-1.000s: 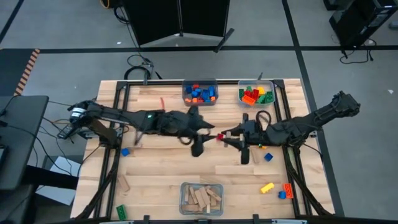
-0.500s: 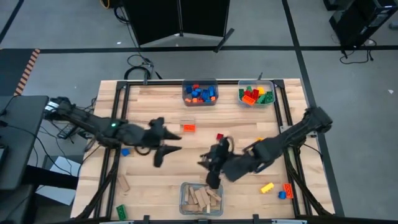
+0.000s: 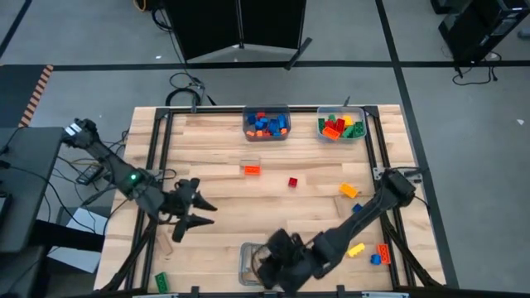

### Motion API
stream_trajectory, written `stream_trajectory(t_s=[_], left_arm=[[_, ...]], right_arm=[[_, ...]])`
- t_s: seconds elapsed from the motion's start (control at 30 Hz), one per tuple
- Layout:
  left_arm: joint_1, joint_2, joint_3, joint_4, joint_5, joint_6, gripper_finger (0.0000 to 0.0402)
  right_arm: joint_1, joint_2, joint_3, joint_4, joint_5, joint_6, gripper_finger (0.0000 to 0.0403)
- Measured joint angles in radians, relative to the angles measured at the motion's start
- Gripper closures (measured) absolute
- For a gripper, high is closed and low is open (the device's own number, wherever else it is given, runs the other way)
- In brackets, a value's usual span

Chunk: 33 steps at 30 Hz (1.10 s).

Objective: Sort blocks by size
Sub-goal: Put the brown block into the gray bin, then put the large yellow game piece into the transparent bin

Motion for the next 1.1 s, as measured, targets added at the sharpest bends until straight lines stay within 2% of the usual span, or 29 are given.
stream_trajectory(t_s=[0.17, 0.47, 0.6, 0.73, 0.87, 1.1], left_arm=[[-0.042, -0.001, -0.002, -0.027, -0.022, -0.054, 0.0202], [-0.043, 0.030, -0.002, -0.170, -0.039, -0.204, 0.0206], [-0.044, 0.060, -0.002, -0.186, -0.039, -0.184, 0.0206], [-0.044, 0.089, -0.002, -0.180, -0.038, -0.078, 0.0206], [-0.045, 0.106, -0.002, -0.169, -0.028, -0.074, 0.0206], [-0.045, 0.126, -0.002, -0.144, -0.028, -0.075, 0.0206]], right_arm=[[0.039, 0.046, -0.001, -0.081, -0.050, 0.138, 0.0277], [0.036, 0.095, -0.001, -0.095, -0.092, 0.167, 0.0246], [0.036, 0.092, -0.001, -0.100, -0.089, 0.160, 0.0220], [0.035, 0.092, -0.001, -0.120, -0.097, 0.158, 0.0193], [0.035, 0.084, -0.002, -0.152, -0.101, 0.151, 0.0172], [0.035, 0.024, -0.002, -0.252, -0.072, 0.132, 0.0165]])
